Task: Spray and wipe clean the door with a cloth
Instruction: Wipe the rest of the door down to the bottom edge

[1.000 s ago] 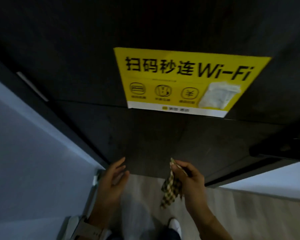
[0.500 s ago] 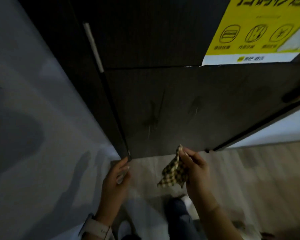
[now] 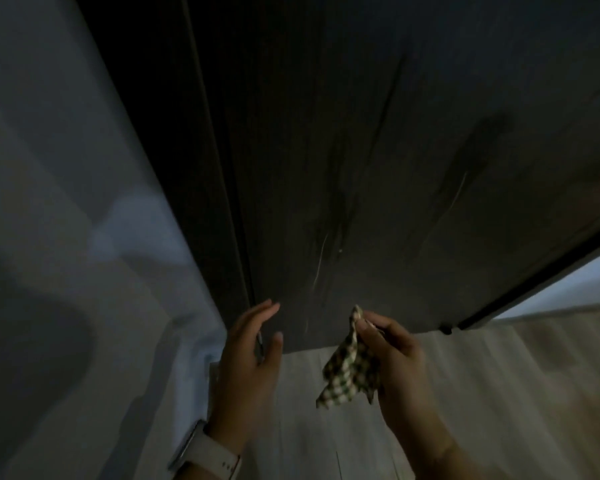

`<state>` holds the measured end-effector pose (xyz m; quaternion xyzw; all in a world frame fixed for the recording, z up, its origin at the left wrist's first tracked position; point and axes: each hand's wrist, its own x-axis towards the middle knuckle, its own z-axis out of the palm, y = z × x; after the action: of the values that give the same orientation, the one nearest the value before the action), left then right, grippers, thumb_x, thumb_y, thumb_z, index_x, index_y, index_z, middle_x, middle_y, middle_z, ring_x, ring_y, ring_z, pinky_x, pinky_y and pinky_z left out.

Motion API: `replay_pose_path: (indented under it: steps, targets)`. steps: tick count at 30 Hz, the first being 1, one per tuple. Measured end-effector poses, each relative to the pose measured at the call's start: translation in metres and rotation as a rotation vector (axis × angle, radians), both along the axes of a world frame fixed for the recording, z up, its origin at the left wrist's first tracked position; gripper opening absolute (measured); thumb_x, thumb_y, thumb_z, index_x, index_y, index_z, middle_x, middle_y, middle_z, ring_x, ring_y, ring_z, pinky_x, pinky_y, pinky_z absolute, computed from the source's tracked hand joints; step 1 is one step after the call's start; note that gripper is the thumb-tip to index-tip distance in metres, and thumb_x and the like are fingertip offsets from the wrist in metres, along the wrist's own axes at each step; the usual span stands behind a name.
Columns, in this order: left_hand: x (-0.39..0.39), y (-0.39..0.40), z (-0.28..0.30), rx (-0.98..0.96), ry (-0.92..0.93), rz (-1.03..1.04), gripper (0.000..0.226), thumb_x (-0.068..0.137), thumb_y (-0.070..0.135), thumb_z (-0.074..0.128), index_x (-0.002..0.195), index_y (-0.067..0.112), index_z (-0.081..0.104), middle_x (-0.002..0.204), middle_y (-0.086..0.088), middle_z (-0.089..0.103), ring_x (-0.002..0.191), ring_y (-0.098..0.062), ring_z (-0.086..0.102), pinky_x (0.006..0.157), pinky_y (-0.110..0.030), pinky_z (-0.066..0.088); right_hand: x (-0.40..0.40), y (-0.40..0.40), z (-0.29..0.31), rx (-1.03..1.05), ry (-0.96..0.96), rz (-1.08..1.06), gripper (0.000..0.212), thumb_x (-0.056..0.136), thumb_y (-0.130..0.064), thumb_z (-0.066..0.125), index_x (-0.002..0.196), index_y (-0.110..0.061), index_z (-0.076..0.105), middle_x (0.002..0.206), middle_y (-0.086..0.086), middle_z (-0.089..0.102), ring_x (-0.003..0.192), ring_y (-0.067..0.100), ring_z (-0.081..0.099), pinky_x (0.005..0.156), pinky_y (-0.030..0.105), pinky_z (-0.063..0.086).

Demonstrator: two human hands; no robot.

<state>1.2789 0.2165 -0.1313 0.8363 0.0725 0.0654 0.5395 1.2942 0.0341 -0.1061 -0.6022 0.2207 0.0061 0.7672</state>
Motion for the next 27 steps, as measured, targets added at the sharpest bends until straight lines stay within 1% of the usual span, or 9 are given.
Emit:
replay_pose_path:
  steps: [6, 10, 14, 16, 19, 21, 23, 25, 27]
  targets:
    - [0.052, 0.001, -0.089, 0.220, -0.302, -0.120, 0.047, 0.092, 0.019, 0.059, 0.133, 0.039, 0.046, 0.138, 0.026, 0.040, 0.130, 0.013, 0.032, 0.103, 0.000, 0.023, 0.040, 0.001, -0.102, -0.023, -0.255, 0.005, 0.014, 0.085, 0.001, 0.064, 0.097, 0.000, 0.072, 0.092, 0.013, 0.075, 0.089, 0.024, 0.070, 0.085, 0.039, 0.055]
    - [0.062, 0.007, -0.110, 0.366, -0.476, -0.130, 0.045, 0.093, 0.020, 0.057, 0.133, 0.037, 0.049, 0.139, 0.029, 0.036, 0.131, 0.015, 0.028, 0.099, 0.000, 0.024, 0.049, -0.002, -0.135, -0.037, -0.447, 0.001, 0.014, 0.085, -0.002, 0.066, 0.097, -0.003, 0.073, 0.092, 0.009, 0.075, 0.093, 0.025, 0.070, 0.086, 0.039, 0.055]
    - [0.055, 0.017, -0.085, 0.503, -0.634, -0.141, 0.048, 0.092, 0.018, 0.058, 0.134, 0.038, 0.046, 0.144, 0.027, 0.031, 0.133, 0.009, 0.026, 0.108, -0.020, 0.027, 0.038, -0.015, -0.116, -0.146, -0.643, 0.013, 0.013, 0.082, -0.002, 0.070, 0.093, -0.007, 0.077, 0.094, 0.006, 0.075, 0.094, 0.021, 0.070, 0.087, 0.037, 0.055]
    - [0.053, 0.020, -0.068, 0.604, -0.669, -0.115, 0.049, 0.090, 0.017, 0.060, 0.135, 0.032, 0.048, 0.149, 0.018, 0.031, 0.137, -0.002, 0.027, 0.112, -0.031, 0.027, 0.037, -0.020, -0.096, -0.230, -0.689, 0.021, 0.012, 0.080, -0.002, 0.073, 0.089, -0.008, 0.078, 0.092, 0.005, 0.075, 0.092, 0.019, 0.070, 0.086, 0.035, 0.055]
    - [0.062, 0.027, -0.037, 0.785, -0.801, -0.113, 0.053, 0.088, 0.015, 0.064, 0.137, 0.026, 0.049, 0.153, 0.007, 0.032, 0.143, -0.013, 0.026, 0.116, -0.045, 0.024, 0.053, -0.022, -0.066, -0.323, -0.767, 0.021, 0.016, 0.079, -0.002, 0.075, 0.084, -0.016, 0.077, 0.088, 0.001, 0.074, 0.087, 0.012, 0.070, 0.081, 0.030, 0.054]
    - [0.078, 0.033, -0.020, 0.854, -0.845, -0.048, 0.057, 0.087, 0.014, 0.066, 0.139, 0.023, 0.046, 0.156, 0.001, 0.029, 0.146, -0.017, 0.021, 0.118, -0.048, 0.017, 0.072, -0.021, -0.051, -0.434, -0.845, -0.005, 0.019, 0.080, -0.004, 0.075, 0.083, -0.023, 0.076, 0.087, -0.002, 0.073, 0.086, 0.007, 0.068, 0.080, 0.025, 0.052]
    - [0.093, 0.037, -0.004, 0.843, -0.856, 0.075, 0.061, 0.087, 0.015, 0.065, 0.143, 0.020, 0.042, 0.159, -0.004, 0.022, 0.148, -0.022, 0.013, 0.120, -0.049, 0.010, 0.090, -0.020, -0.040, -0.564, -0.919, -0.012, 0.017, 0.083, -0.009, 0.074, 0.088, -0.026, 0.074, 0.090, -0.007, 0.069, 0.088, 0.003, 0.065, 0.081, 0.021, 0.052]
    - [0.109, 0.037, 0.009, 0.876, -0.864, 0.170, 0.062, 0.088, 0.019, 0.063, 0.145, 0.019, 0.039, 0.161, -0.007, 0.015, 0.149, -0.024, 0.006, 0.120, -0.050, 0.006, 0.110, -0.015, -0.027, -0.674, -0.988, -0.032, 0.016, 0.084, -0.010, 0.073, 0.092, -0.023, 0.073, 0.092, -0.010, 0.067, 0.091, 0.003, 0.064, 0.083, 0.022, 0.053]
    - [0.128, 0.039, 0.018, 0.992, -0.890, 0.195, 0.063, 0.089, 0.023, 0.063, 0.147, 0.019, 0.036, 0.161, -0.008, 0.012, 0.149, -0.024, 0.005, 0.119, -0.051, 0.006, 0.130, -0.009, -0.014, -0.778, -1.074, -0.066, 0.015, 0.085, -0.010, 0.072, 0.095, -0.021, 0.072, 0.094, -0.012, 0.065, 0.092, 0.003, 0.063, 0.084, 0.025, 0.053]
